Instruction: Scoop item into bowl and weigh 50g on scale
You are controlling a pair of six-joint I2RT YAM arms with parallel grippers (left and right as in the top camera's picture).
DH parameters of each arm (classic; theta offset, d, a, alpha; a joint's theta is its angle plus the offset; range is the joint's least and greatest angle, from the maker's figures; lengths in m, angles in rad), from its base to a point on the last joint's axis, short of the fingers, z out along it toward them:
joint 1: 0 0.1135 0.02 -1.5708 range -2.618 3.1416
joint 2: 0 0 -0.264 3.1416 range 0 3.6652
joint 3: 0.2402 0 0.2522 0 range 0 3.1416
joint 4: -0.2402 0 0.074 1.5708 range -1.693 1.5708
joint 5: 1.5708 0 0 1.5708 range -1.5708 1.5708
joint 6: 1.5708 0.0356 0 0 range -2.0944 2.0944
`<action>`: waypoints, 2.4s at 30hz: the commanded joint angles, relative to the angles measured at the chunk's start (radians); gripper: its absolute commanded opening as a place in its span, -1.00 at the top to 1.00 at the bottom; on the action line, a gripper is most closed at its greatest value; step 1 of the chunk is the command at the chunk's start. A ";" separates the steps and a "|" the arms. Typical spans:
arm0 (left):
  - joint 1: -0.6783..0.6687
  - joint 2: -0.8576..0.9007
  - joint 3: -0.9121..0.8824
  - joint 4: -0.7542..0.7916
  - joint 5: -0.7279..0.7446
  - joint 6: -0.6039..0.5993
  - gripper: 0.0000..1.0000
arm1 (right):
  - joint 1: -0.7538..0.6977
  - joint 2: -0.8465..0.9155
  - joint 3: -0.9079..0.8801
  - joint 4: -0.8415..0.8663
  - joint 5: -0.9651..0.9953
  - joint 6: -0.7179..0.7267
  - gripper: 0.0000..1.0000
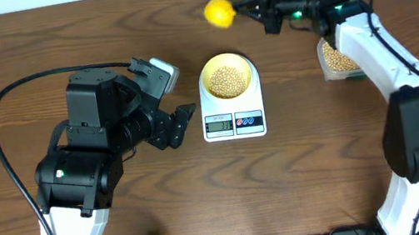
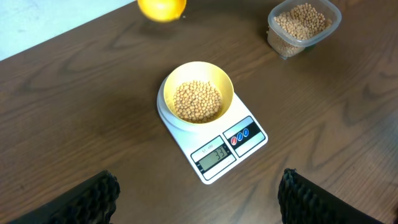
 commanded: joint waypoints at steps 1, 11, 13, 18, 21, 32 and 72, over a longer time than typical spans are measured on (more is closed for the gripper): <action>0.006 0.000 -0.004 -0.002 0.005 0.009 -0.68 | -0.021 -0.092 0.003 -0.013 0.210 0.073 0.97; 0.006 0.000 -0.004 -0.002 0.005 0.009 -0.68 | -0.032 -0.189 0.003 -0.285 1.167 0.076 0.98; 0.006 0.000 -0.004 -0.002 0.005 0.009 -0.68 | -0.033 -0.189 0.003 -0.353 1.291 0.076 0.97; 0.006 0.000 -0.004 -0.002 0.005 0.009 -0.68 | -0.032 -0.189 0.003 -0.497 1.461 0.126 0.97; 0.006 0.000 -0.004 -0.002 0.005 0.009 -0.68 | -0.032 -0.189 0.003 -0.588 1.475 0.167 0.97; 0.006 0.000 -0.004 -0.002 0.005 0.009 -0.68 | -0.031 -0.188 0.002 -0.861 1.419 0.315 0.97; 0.006 0.000 -0.004 -0.002 0.005 0.009 -0.68 | -0.192 -0.128 -0.192 -0.639 0.914 0.311 0.98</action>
